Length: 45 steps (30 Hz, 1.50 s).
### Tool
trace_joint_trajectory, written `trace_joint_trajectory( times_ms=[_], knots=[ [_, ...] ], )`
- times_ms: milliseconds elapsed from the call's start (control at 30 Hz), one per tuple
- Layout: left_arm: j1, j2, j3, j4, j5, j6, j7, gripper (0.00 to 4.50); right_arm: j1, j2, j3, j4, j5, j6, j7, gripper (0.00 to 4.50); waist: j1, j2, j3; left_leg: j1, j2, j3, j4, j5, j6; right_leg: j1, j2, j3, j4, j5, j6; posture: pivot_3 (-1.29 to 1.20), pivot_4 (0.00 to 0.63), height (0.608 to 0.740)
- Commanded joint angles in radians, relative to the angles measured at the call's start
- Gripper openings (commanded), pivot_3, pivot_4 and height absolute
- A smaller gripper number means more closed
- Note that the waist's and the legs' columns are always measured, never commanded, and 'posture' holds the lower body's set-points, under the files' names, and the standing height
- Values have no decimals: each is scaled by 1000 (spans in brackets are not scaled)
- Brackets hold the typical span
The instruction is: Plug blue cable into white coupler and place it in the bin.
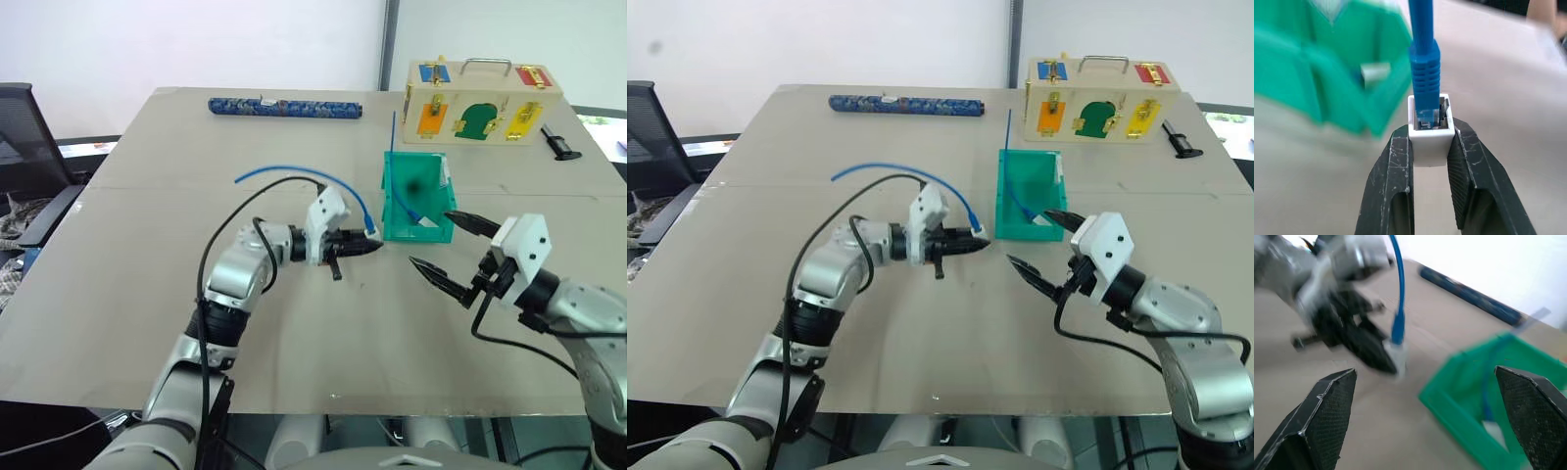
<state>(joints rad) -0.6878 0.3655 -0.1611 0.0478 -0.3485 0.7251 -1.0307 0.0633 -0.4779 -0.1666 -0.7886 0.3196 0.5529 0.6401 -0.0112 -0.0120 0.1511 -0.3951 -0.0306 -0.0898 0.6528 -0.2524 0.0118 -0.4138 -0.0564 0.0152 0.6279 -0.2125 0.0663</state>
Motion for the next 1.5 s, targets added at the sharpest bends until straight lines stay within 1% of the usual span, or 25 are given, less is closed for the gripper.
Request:
trace_joint_trajectory(
  times_ms=[33,133,233,367,400,433,467,500,567,633,700,767,833,867,900,933,967,1033,1100,1133,1200,1233,1300,1400,1500],
  knots=[
    [-139,-16,58,-7,-95,214,50,344,110,36,-76,-96,-4,-19,-86,4458,-1,0,0,1,0,0,0,0,0,1,1,0,0,0,0,0,150,738],
    [-274,-88,74,126,-82,296,153,344,201,55,-109,-130,-1,-24,-128,4458,0,0,0,1,0,1,0,0,0,1,1,1,0,0,0,0,150,738],
    [-426,-198,113,361,-73,325,243,344,259,62,-128,-138,-12,-50,-153,4458,3,-2,1,1,0,1,0,0,0,2,1,1,-1,0,0,0,150,738],
    [-602,-302,138,727,-5,193,353,344,280,58,-134,-109,-24,-80,-168,4458,0,-3,3,1,-1,2,0,0,0,2,1,1,-1,0,0,0,150,738],
    [-640,-319,155,806,-1,165,365,1368,283,57,-134,-104,-25,-88,-171,4500,-2,-4,3,1,-1,2,0,0,0,2,1,1,-1,0,0,0,150,738],
    [-676,-326,169,866,-3,164,361,1688,287,57,-132,-103,-28,-95,-173,4500,-4,-4,3,1,-1,3,0,0,0,2,1,1,-1,0,0,0,150,738],
    [-705,-329,176,910,2,152,361,2181,292,54,-130,-103,-33,-103,-174,4500,-7,-3,4,1,-1,3,-1,0,0,1,1,2,-1,0,0,0,150,738],
    [-724,-328,172,936,13,131,353,2732,297,51,-128,-103,-38,-111,-173,4500,-8,-3,4,1,0,3,-1,0,0,1,2,2,-1,0,0,0,150,738],
    [-746,-310,174,941,13,152,326,3467,308,50,-136,-103,-33,-123,-170,4500,-6,-3,5,1,0,3,-2,0,0,0,2,2,-1,0,0,0,150,738],
    [-716,-254,180,828,-37,268,251,4447,312,54,-135,-90,-35,-144,-171,4500,-9,-3,6,1,0,3,-2,0,0,0,2,2,-1,0,0,0,150,738],
    [-634,-194,202,633,-124,407,189,4447,313,56,-123,-76,-41,-163,-172,4500,-12,-2,7,1,0,4,-2,0,0,0,2,3,0,0,0,0,150,738],
    [-539,-152,224,427,-203,500,169,4447,315,56,-118,-65,-44,-178,-172,4500,-18,-1,8,2,1,4,-2,0,0,0,2,5,0,0,-1,0,150,738],
    [-377,-92,213,174,-201,461,196,4447,296,59,-121,-48,-29,-187,-172,4500,-16,0,8,2,2,2,-2,0,-1,-1,2,5,0,2,-3,0,150,738],
    [-317,-74,213,89,-195,437,216,4447,287,61,-125,-40,-20,-191,-171,4500,-17,0,8,3,4,2,-2,0,-1,0,0,7,1,2,-4,0,150,738],
    [-237,-71,229,-1,-181,337,224,4447,275,61,-130,-31,-12,-193,-172,4500,-18,0,8,3,4,3,-2,0,-1,0,0,8,1,2,-4,0,150,738],
    [-166,-82,258,-71,-162,216,245,4447,263,63,-136,-22,-6,-201,-174,4500,-17,0,8,4,4,4,-2,3,-5,0,0,10,0,3,-4,0,150,738],
    [-107,-90,304,-126,-182,170,259,4447,255,69,-145,-15,4,-213,-175,4500,-9,0,8,5,4,5,-2,3,-5,0,0,11,1,3,-5,0,150,738],
    [-5,-81,363,-203,-219,117,259,4447,250,70,-164,-7,26,-230,-166,4500,0,-1,8,4,4,4,-2,3,-5,0,0,11,0,3,-5,0,150,738],
    [89,-37,358,-270,-230,82,218,4447,255,61,-184,2,50,-237,-149,4500,5,-1,8,5,4,4,-2,3,-5,0,0,10,1,3,-5,0,150,738],
    [143,-6,367,-303,-266,82,168,4447,255,52,-191,10,54,-242,-141,4500,7,0,8,4,4,4,-2,3,-5,0,0,10,0,3,-5,0,150,738],
    [223,35,408,-323,-312,80,136,4482,253,33,-206,34,66,-247,-120,4500,8,0,8,5,4,5,-2,2,-5,1,0,10,0,3,-5,0,150,738],
    [269,69,413,-328,-294,51,123,4482,254,19,-211,48,66,-253,-105,4500,8,0,8,5,4,5,-2,0,-1,1,0,10,0,3,-5,0,150,738],
    [344,128,397,-332,-225,-38,108,4482,259,-3,-224,73,65,-265,-82,4500,5,0,8,6,4,5,-1,0,0,2,0,10,0,3,-5,0,150,738],
    [451,198,408,-326,-217,-110,53,4482,291,-35,-272,104,76,-280,-46,4500,7,0,8,8,4,7,-3,0,0,3,0,10,0,2,-7,0,150,738],
    [524,238,429,-319,-243,-132,21,4482,338,-63,-332,137,89,-300,-1,4500,11,0,8,9,5,10,-3,0,0,4,0,10,0,0,-9,0,150,738]
  ],
)
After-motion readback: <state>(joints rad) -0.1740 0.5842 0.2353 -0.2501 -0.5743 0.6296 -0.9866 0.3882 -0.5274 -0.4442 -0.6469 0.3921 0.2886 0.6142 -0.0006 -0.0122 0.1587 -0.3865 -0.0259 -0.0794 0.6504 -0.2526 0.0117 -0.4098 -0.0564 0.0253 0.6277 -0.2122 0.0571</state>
